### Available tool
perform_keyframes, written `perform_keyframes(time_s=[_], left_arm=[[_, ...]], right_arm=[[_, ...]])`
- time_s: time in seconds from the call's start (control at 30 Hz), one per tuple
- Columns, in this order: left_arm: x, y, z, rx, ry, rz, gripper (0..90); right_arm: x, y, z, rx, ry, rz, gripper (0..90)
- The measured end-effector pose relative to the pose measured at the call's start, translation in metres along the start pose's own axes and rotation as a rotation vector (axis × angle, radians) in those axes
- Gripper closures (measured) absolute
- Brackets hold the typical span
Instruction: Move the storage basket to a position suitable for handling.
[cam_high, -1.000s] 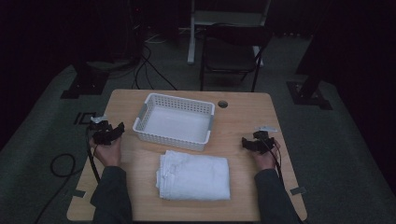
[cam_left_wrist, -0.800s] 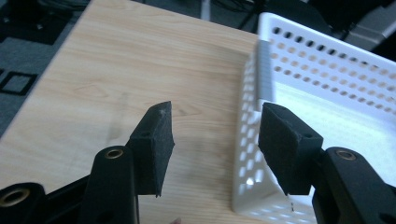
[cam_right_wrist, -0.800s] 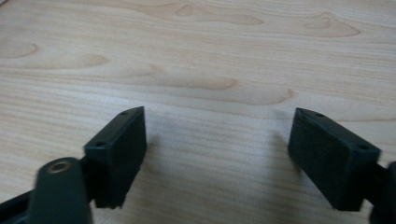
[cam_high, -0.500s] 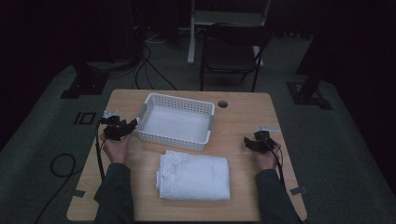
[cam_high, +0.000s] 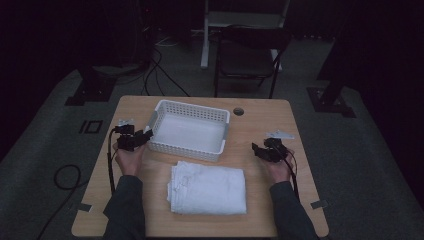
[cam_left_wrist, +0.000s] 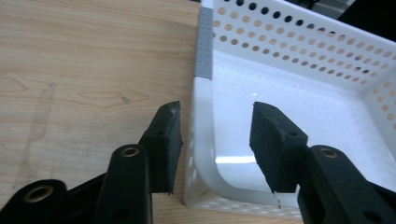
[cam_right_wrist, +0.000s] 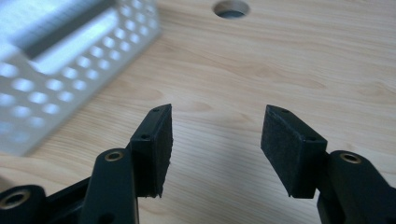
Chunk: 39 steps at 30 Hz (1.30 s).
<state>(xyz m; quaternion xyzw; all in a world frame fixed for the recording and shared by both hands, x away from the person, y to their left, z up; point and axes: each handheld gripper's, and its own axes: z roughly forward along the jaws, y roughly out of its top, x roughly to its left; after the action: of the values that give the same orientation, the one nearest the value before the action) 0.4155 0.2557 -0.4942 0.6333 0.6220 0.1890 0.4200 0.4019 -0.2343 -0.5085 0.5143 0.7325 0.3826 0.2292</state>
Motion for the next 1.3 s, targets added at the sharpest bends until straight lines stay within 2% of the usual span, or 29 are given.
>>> perform_keyframes(time_s=[0.1,0.27,0.5,0.7,0.87,1.0,1.13,1.3], left_arm=[[-0.003,-0.002,0.003,0.016,0.004,0.016,54.5],[-0.008,-0.003,0.005,0.027,-0.014,0.032,56.7],[-0.022,-0.006,0.007,0.043,-0.035,0.064,57.4],[-0.032,-0.009,0.008,0.063,-0.087,0.088,58.2],[-0.043,-0.013,0.007,0.074,-0.103,0.129,58.2],[-0.049,-0.016,0.008,0.076,-0.12,0.139,58.2],[-0.054,-0.018,0.007,0.08,-0.135,0.142,58.2],[-0.059,-0.021,0.008,0.081,-0.152,0.148,59.5]], right_arm=[[0.006,0.004,-0.004,-0.014,0.026,-0.002,43.5],[0.02,0.009,-0.007,-0.026,0.051,-0.029,43.9],[0.033,0.014,-0.008,-0.041,0.072,-0.059,45.2],[0.035,0.017,-0.013,-0.062,0.104,-0.043,45.9],[0.038,0.02,-0.014,-0.062,0.119,-0.045,45.8],[0.039,0.022,-0.009,-0.052,0.131,-0.045,45.8],[0.039,0.021,-0.001,-0.017,0.123,-0.038,46.3],[0.031,0.019,0.008,0.013,0.128,-0.005,53.6]])
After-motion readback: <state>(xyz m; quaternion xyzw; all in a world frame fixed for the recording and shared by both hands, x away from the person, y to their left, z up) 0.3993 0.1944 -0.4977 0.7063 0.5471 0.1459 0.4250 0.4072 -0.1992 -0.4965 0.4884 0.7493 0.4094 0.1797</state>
